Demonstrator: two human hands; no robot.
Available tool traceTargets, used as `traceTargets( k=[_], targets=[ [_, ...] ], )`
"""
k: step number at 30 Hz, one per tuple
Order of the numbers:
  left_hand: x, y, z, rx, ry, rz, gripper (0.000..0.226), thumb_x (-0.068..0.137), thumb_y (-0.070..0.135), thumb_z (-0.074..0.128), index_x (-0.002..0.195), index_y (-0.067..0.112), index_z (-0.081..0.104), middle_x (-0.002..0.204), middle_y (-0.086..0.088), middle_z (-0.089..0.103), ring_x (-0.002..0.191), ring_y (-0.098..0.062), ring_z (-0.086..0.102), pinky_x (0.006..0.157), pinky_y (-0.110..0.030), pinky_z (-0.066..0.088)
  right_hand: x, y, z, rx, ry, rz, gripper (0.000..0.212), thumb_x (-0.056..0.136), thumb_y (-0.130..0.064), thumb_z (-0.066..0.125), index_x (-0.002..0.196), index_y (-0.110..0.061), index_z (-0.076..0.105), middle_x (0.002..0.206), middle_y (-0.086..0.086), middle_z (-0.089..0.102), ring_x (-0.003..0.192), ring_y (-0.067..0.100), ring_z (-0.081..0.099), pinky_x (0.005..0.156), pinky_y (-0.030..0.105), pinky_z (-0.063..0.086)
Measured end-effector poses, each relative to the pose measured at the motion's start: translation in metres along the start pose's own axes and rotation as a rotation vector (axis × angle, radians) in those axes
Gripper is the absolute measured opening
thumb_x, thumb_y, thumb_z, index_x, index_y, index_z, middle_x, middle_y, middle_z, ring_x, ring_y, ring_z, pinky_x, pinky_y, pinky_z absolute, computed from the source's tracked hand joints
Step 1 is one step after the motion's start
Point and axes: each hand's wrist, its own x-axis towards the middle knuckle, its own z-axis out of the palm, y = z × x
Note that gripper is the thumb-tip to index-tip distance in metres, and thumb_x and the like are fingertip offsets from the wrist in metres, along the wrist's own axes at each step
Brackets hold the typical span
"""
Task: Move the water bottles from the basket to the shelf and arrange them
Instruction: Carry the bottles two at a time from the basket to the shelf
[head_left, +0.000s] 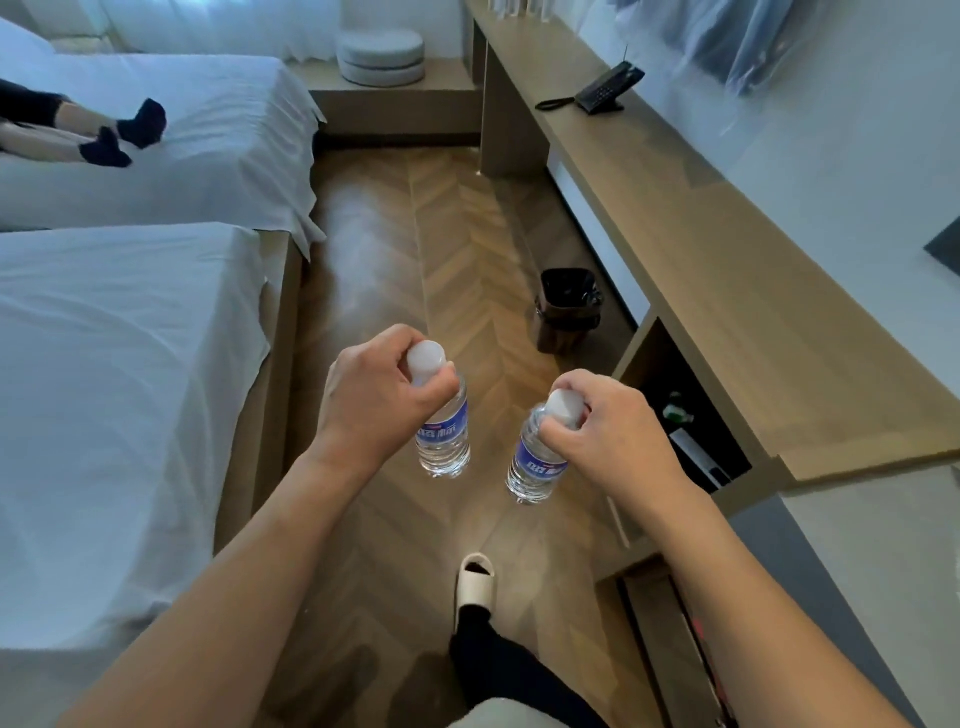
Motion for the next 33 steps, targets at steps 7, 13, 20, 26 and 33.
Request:
traceTargets(
  k=[7,13,20,26,33],
  targets=[
    [0.126,-0.044,0.041,0.008,-0.023,-0.022,0.025,0.075,0.046,0.068,0.085,0.023,0.065,0.070,0.008,0.064,0.064,-0.011,0.061,0.059,-0.034,0.054,0.142,0.018,0.028,0.008,-0.042,0.019,0.034,0.070,-0.047,0.055,0.097,-0.028,0.062,0.086,-0.007,0.061,0.078,0.012,0.060,0.067,0.032,0.054],
    [0.234,-0.063,0.066,0.026,-0.014,-0.021,0.024,0.074,0.046,0.068,0.084,0.025,0.064,0.067,0.009,0.062,0.063,-0.012,0.059,0.059,-0.031,0.051,0.254,0.017,0.030,-0.002,-0.040,0.009,0.030,0.073,-0.042,0.060,0.099,-0.027,0.062,0.087,-0.007,0.062,0.077,0.011,0.059,0.064,0.027,0.051],
    [0.347,-0.091,0.093,0.036,-0.020,0.020,0.017,0.078,0.036,0.073,0.080,0.022,0.063,0.061,0.011,0.056,0.058,-0.008,0.054,0.054,-0.021,0.036,0.364,0.012,0.035,0.019,-0.009,0.022,0.028,0.078,-0.039,0.062,0.101,-0.025,0.063,0.088,-0.007,0.062,0.078,0.010,0.061,0.064,0.023,0.051],
    [0.453,-0.141,0.125,0.016,-0.055,0.026,0.018,0.077,0.035,0.074,0.079,0.020,0.063,0.060,0.012,0.054,0.056,-0.009,0.054,0.054,-0.023,0.038,0.474,0.010,0.062,-0.005,-0.009,0.062,0.025,0.073,-0.043,0.058,0.094,-0.029,0.061,0.086,-0.007,0.061,0.079,0.011,0.061,0.067,0.033,0.057],
    [0.591,-0.185,0.140,-0.011,-0.101,0.057,0.021,0.076,0.038,0.075,0.080,0.021,0.063,0.061,0.012,0.056,0.060,-0.011,0.057,0.058,-0.025,0.043,0.604,-0.009,0.080,-0.009,0.012,0.120,0.017,0.075,-0.038,0.061,0.090,-0.030,0.058,0.083,-0.008,0.060,0.075,0.011,0.059,0.062,0.026,0.050]
  ],
)
